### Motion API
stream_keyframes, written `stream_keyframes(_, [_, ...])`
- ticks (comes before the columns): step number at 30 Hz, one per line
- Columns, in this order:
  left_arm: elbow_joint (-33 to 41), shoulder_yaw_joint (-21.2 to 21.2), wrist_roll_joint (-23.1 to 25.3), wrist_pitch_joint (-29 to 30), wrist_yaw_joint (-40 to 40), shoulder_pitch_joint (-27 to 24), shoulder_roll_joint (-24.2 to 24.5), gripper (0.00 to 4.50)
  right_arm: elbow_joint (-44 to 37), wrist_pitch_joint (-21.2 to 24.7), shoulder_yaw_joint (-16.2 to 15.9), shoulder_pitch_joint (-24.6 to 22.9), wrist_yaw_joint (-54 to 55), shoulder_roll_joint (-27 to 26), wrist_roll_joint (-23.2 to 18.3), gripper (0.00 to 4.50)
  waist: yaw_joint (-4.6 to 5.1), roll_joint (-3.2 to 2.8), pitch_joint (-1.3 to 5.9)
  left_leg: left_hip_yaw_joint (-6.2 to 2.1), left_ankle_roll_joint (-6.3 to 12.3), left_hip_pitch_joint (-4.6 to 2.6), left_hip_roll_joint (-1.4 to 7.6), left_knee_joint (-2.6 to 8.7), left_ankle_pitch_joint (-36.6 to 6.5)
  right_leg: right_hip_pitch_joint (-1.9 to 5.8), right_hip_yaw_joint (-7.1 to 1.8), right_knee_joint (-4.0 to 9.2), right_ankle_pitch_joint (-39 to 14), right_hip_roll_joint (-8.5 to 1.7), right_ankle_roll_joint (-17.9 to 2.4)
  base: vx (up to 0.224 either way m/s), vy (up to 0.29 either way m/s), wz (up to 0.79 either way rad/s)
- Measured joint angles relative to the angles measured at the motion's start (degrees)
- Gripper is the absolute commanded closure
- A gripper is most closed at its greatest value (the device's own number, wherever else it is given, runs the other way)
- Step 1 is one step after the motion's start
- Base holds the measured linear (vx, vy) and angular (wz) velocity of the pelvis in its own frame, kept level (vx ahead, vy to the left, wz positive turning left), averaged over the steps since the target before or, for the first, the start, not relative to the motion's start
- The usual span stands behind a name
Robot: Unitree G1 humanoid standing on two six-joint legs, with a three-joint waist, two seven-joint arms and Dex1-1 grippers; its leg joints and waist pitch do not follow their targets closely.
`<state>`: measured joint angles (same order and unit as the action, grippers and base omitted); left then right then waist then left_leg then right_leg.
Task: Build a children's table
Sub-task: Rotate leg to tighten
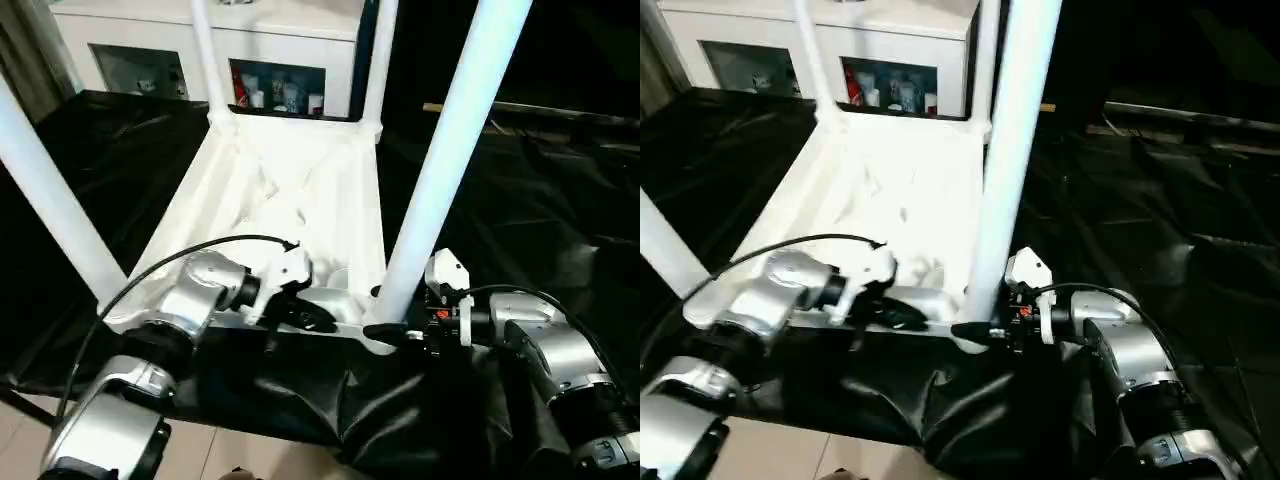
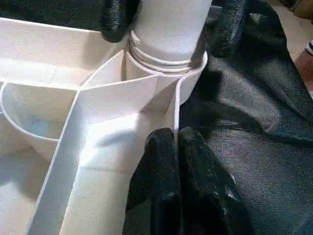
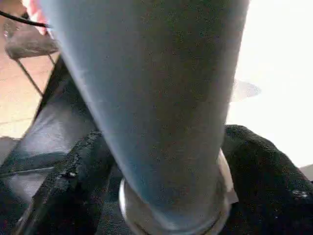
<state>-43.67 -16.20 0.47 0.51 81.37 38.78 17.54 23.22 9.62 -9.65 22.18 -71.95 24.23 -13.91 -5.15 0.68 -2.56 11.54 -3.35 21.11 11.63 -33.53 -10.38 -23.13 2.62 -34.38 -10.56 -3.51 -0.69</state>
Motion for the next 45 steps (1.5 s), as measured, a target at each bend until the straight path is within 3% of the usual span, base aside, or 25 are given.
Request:
stream_keyframes(8, [1.2,0.0,-0.3,0.9,1.2,-0.6,0.3,4.5,-0.4,0.6,0.1,0.0,-1.0,0.0,-0.5,1.96,-0.08,0.02,-0.03,0.0,0.01,0.02,0.01,0.02,0.0,-0.02,0.01,0.01,0.0,0.01,0.0,0.0,0.0,0.0])
stream_keyframes(14, [1.0,0.1,-0.2,0.2,-1.2,-0.7,0.0,4.5,-0.4,-0.4,1.3,-0.9,2.7,-1.4,0.0,2.16,0.06,0.03,-0.03,-0.01,-0.01,-0.04,0.01,-0.04,0.0,0.01,0.0,-0.04,0.0,0.0,0.0,0.0,0.0,0.0])
stream_keyframes(20, [-5.4,1.5,3.7,-1.6,-19.6,2.7,-7.1,4.5,4.6,-1.8,7.6,0.2,24.1,-7.9,2.5,2.33,1.9,0.0,0.02,-0.03,-0.02,-0.21,-0.05,-0.2,0.0,0.1,-0.1,-0.01,0.0,0.0,0.1,0.0,0.0,0.0])
stream_keyframes(25, [-9.9,1.7,6.0,-1.8,-32.5,5.0,-12.5,4.5,6.9,-1.5,10.4,2.4,39.9,-13.0,5.0,2.34,2.09,-0.24,0.13,-0.09,-0.02,-0.29,-0.06,-0.16,0.0,0.18,-0.06,0.0,0.0,0.01,0.1,0.0,0.0,0.0])
stream_keyframes(28, [-11.7,1.8,6.2,-1.8,-35.2,5.9,-14.2,4.5,7.0,-1.5,11.1,2.7,43.3,-14.0,6.4,2.34,2.13,-0.49,0.28,-0.09,-0.02,-0.31,-0.1,-0.16,0.0,0.27,-0.11,0.08,0.0,0.0,0.2,0.0,0.0,0.0])
stream_keyframes(29, [-11.8,1.8,6.2,-1.9,-35.3,5.8,-14.2,4.5,6.8,-1.5,11.1,2.6,43.3,-14.1,6.8,1.84,2.13,-0.54,0.32,-0.09,-0.02,-0.31,-0.1,-0.16,0.0,0.28,-0.11,0.09,0.0,0.0,0.2,0.0,0.0,0.0])
stream_keyframes(34, [-11.7,1.8,6.1,-3.3,-32.5,5.7,-13.3,4.5,5.9,-1.5,10.5,2.1,38.4,-12.5,6.5,1.35,2.12,-0.63,0.35,-0.09,-0.01,-0.27,-0.1,-0.11,0.0,0.25,-0.08,0.13,0.2,0.0,0.0,0.0,0.0,0.0])
stream_keyframes(39, [-9.3,2.2,4.9,-3.6,-25.2,4.2,-10.4,4.5,4.1,-1.1,8.3,1.2,27.4,-8.2,4.6,1.3,2.06,-0.62,0.32,-0.1,-0.01,-0.27,-0.07,0.0,0.0,0.21,-0.02,0.12,0.2,0.01,-0.1,0.0,0.0,0.0])
stream_keyframes(45, [-3.7,0.9,2.4,-4.2,-11.0,1.2,-5.5,4.5,0.4,0.1,4.7,-0.6,12.4,-3.2,1.5,1.3,0.6,-0.64,0.24,-0.05,0.01,-0.04,-0.03,0.02,0.0,0.08,0.0,0.19,0.2,0.01,0.0,0.0,0.0,0.0])
